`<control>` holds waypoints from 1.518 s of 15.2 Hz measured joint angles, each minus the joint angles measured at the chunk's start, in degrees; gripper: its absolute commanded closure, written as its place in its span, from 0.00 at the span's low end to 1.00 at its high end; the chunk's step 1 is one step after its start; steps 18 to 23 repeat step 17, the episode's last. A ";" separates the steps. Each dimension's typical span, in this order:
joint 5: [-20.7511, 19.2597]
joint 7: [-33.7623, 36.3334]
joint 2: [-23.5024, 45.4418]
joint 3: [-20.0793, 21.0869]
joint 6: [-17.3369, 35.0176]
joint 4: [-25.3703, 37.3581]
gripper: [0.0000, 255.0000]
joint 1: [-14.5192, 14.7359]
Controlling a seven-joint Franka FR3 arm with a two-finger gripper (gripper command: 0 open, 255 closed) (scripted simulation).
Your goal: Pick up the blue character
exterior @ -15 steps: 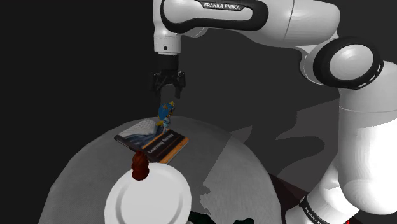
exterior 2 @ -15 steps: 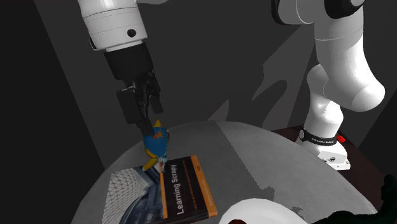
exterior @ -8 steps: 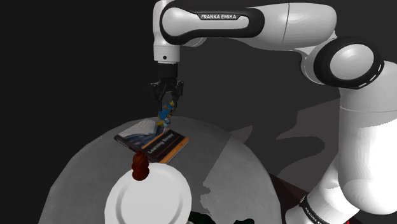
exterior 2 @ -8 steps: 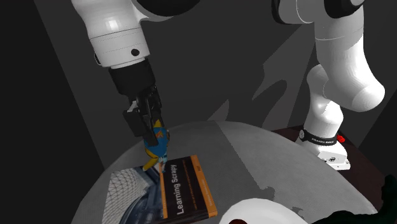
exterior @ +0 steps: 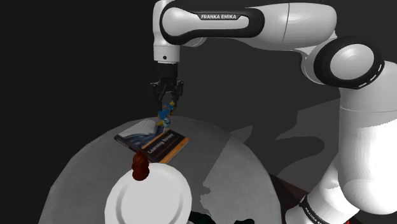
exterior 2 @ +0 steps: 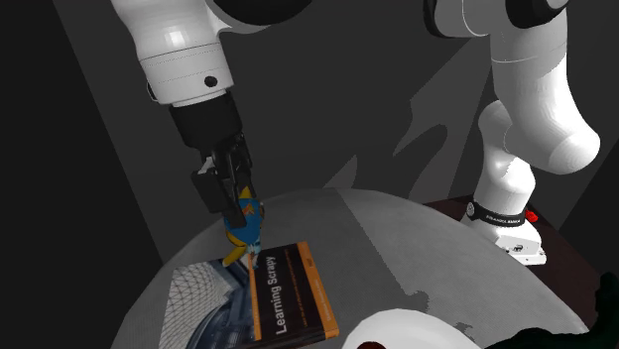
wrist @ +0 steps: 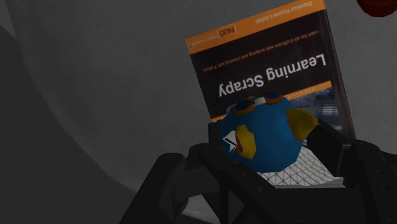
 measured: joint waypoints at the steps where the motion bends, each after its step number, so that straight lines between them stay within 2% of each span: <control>1: 0.00 0.03 -0.01 0.00 0.01 -0.02 1.00 0.01; 9: -0.05 0.40 0.29 0.10 -5.34 5.51 1.00 0.39; 17: -0.58 1.29 2.35 0.21 -12.53 14.83 1.00 1.60; 23: -0.58 1.29 2.35 0.21 -12.53 14.83 1.00 1.60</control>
